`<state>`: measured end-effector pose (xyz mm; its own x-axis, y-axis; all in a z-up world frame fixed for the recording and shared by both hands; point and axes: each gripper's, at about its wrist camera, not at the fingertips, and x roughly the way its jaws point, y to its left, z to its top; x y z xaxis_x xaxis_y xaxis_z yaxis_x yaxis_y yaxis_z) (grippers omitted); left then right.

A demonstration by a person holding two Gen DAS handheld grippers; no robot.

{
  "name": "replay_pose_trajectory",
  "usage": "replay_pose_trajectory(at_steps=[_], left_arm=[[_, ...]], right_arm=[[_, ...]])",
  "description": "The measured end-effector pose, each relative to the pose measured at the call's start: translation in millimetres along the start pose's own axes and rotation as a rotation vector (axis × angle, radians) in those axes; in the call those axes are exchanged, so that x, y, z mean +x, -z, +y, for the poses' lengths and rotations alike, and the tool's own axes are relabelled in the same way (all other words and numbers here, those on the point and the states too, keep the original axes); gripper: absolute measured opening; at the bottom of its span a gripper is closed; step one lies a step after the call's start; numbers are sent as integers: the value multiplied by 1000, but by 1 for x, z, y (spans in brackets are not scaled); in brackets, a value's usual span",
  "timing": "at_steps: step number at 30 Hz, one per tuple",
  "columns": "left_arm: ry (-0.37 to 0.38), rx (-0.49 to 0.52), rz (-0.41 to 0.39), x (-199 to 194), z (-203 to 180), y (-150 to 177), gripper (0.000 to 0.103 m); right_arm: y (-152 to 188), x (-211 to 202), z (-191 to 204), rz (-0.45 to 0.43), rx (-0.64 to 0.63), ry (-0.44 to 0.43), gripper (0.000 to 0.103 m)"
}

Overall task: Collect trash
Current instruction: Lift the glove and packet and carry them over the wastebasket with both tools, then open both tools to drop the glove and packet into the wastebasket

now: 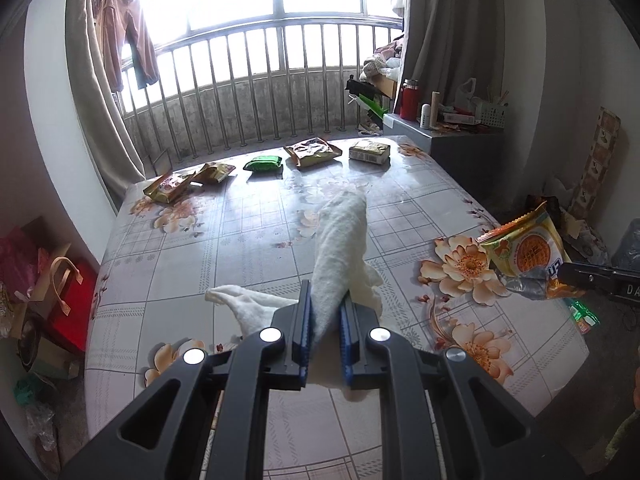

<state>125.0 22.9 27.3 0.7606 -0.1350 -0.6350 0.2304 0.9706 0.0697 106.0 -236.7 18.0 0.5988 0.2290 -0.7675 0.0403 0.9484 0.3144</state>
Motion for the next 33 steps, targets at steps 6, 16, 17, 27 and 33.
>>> replay_pose_trajectory(at_steps=[6,16,17,27,33], left_arm=[[111,73,-68,-20,-52,-28,11],[510,326,-51,-12,-245,-72,11],[555,344,-10,-3,-269,-73,11],[628,483,332,123,-462,-50,14],[597,513,408,176,-525,-32,50]], right_arm=[[9,-48,-48,-91,91,42,14],[79,-139,-211,-204,443,274,14],[87,-141,-226,-201,479,291,14],[113,-73,-342,-74,712,340,16],[107,-7,-398,12,761,384,28]])
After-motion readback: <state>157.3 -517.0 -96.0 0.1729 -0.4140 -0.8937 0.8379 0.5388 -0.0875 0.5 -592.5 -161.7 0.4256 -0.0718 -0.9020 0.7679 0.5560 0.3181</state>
